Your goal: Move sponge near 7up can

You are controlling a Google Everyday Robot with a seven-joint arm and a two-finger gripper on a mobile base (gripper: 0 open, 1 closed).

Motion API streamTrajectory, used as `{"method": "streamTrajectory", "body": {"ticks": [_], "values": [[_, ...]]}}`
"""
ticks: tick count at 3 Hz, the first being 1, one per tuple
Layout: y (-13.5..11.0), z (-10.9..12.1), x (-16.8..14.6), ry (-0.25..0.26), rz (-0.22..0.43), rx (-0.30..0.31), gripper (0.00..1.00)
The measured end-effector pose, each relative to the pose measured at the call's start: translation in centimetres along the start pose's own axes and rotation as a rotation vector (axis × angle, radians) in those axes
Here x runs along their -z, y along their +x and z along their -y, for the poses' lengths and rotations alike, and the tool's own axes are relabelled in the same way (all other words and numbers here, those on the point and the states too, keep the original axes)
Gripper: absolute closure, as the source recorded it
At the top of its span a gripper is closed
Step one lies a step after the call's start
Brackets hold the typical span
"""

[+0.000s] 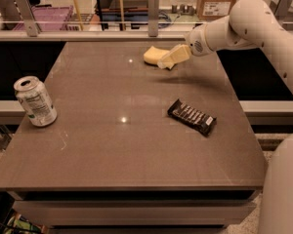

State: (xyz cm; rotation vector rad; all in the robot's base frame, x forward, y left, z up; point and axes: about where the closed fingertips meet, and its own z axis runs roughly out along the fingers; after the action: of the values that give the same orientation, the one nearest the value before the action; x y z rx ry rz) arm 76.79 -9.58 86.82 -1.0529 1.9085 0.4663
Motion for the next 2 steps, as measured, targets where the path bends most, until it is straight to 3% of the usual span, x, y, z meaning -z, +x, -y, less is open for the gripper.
{"method": "streamTrajectory", "body": {"ticks": [1, 2], "values": [[1.56, 1.63, -1.84, -0.024, -0.043, 0.027, 0.00], [1.70, 1.50, -2.34, -0.032, -0.043, 0.022, 0.00]]}}
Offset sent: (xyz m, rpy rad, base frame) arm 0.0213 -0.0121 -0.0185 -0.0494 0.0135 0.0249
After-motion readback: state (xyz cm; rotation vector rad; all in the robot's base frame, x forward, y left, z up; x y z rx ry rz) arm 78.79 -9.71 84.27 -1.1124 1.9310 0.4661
